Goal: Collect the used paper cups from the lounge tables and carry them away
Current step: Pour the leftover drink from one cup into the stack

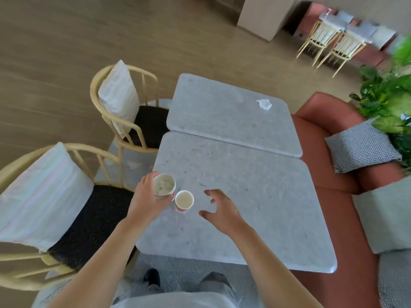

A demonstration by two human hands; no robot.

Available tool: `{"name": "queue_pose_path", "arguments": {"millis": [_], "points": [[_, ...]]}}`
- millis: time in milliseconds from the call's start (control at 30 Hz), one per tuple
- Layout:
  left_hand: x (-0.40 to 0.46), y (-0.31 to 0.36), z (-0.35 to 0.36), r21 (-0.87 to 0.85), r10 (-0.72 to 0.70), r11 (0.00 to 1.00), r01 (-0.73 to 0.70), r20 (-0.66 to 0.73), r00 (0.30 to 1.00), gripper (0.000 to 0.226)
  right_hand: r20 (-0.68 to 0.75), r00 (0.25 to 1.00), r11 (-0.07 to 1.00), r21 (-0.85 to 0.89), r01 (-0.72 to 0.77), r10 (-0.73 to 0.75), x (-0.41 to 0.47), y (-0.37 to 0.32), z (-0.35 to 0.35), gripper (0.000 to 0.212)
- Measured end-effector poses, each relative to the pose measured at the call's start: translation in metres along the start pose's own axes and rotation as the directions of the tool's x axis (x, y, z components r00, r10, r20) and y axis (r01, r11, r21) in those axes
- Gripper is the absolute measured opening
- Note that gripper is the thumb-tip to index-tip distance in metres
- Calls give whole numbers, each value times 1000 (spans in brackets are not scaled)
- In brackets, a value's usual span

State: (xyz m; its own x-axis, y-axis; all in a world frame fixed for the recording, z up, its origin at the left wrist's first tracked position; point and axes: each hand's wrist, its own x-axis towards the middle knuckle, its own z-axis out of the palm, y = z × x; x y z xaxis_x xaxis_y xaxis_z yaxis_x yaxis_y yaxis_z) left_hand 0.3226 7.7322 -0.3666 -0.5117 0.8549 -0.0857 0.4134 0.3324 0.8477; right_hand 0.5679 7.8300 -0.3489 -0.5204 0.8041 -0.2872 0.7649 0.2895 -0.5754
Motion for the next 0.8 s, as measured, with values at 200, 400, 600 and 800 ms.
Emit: {"name": "queue_pose_path", "arguments": {"millis": [200,400,600,800], "points": [[-3,-41,21,106,-100,990,96,37,994,73,98,995,999,-28,-28,30,23,-2,21,91],[-19,-65,38,310,-142,945,105,102,985,71,151,988,994,-109,-8,24,50,0,49,102],[-44,-72,48,399,-165,912,99,136,977,72,186,983,981,-193,28,9,66,0,79,111],[-51,-64,51,407,-179,905,126,95,979,70,283,959,952,-289,98,-13,83,-1,93,102]]}}
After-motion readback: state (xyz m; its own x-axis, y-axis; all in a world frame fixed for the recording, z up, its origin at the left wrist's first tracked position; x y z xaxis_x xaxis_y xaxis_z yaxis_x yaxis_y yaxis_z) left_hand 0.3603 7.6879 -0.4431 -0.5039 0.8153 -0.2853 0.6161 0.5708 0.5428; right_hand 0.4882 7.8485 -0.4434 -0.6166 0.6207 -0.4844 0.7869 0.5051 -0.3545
